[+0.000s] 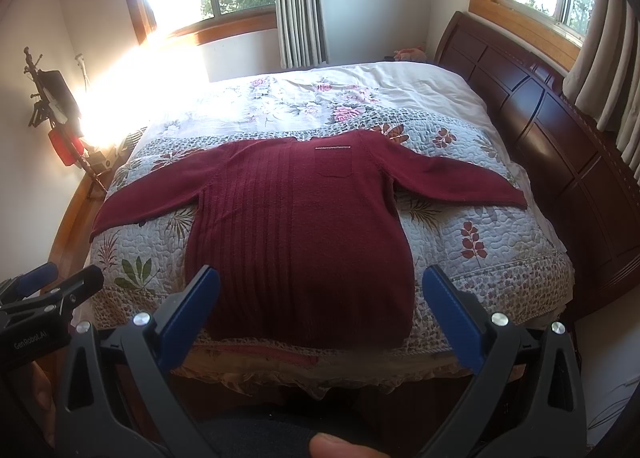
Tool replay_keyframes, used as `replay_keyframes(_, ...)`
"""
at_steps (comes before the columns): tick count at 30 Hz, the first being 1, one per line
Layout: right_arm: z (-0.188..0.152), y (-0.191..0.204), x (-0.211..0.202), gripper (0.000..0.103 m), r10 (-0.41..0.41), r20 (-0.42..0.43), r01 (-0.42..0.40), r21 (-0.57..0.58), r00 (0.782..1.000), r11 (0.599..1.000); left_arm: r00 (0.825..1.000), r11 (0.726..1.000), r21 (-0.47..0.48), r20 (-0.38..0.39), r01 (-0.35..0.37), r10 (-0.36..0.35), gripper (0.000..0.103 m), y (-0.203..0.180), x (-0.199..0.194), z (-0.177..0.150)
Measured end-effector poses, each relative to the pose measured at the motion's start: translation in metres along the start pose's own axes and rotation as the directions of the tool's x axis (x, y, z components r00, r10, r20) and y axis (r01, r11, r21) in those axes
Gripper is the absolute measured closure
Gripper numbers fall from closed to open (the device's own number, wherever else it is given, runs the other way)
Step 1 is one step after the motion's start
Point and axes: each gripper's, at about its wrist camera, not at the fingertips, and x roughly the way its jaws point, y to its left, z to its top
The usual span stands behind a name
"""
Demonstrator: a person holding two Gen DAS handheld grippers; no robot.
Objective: Fold small clothes
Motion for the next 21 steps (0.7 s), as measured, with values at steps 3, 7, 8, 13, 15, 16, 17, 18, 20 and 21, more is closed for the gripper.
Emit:
replay_keyframes(3, 0.0, 0.0, 0.0, 0.003, 0.0, 0.0, 0.0, 0.001, 1.0, 1.0, 1.0, 1.0, -0.001, 0.003, 0.0, 0.0, 0.004, 0.0, 0.0, -0.001)
replay_keyframes(7, 0.0, 0.0, 0.0, 0.003, 0.001, 0.0, -0.001, 0.0, 1.0, 1.0, 1.0, 1.0, 0.0, 0.001, 0.0, 0.0, 0.004, 0.0, 0.0, 0.0)
replay_keyframes(8, 0.0, 0.0, 0.0, 0.003, 0.001, -0.001, -0.001, 0.0, 1.0, 1.0, 1.0, 1.0, 0.0, 0.001, 0.0, 0.0, 0.004, 0.0, 0.0, 0.0)
replay_keyframes(13, 0.001, -0.002, 0.001, 0.003, 0.001, -0.002, -0.001, 0.0, 1.0, 1.0, 1.0, 1.0, -0.001, 0.002, -0.002, 0.002, 0.004, 0.001, 0.0, 0.001)
replay_keyframes(15, 0.001, -0.002, 0.001, 0.003, 0.001, -0.002, -0.001, 0.0, 1.0, 1.0, 1.0, 1.0, -0.001, 0.001, -0.002, 0.002, 0.004, 0.001, 0.0, 0.0)
replay_keyframes(16, 0.001, -0.002, 0.001, 0.003, 0.001, -0.002, -0.001, 0.0, 1.0, 1.0, 1.0, 1.0, -0.001, 0.002, -0.002, 0.002, 0.004, 0.001, 0.0, 0.0)
replay_keyframes(17, 0.001, -0.002, 0.001, 0.003, 0.0, -0.002, 0.0, 0.0, 1.0, 1.0, 1.0, 1.0, -0.001, 0.002, -0.002, 0.002, 0.004, 0.001, 0.0, 0.0)
replay_keyframes(18, 0.001, -0.002, 0.001, 0.003, 0.0, -0.002, 0.0, -0.001, 1.0, 1.0, 1.0, 1.0, -0.001, 0.002, -0.002, 0.002, 0.004, 0.001, 0.001, 0.0)
replay_keyframes(20, 0.001, -0.003, 0.001, 0.003, 0.001, -0.003, -0.001, 0.0, 1.0, 1.0, 1.0, 1.0, -0.001, 0.002, -0.003, 0.003, 0.004, 0.002, 0.001, 0.001)
replay_keyframes(21, 0.001, 0.001, 0.011, 0.003, -0.002, -0.006, 0.002, 0.001, 1.0, 1.0, 1.0, 1.0, -0.001, 0.003, -0.003, 0.003, 0.004, 0.001, 0.001, 0.001)
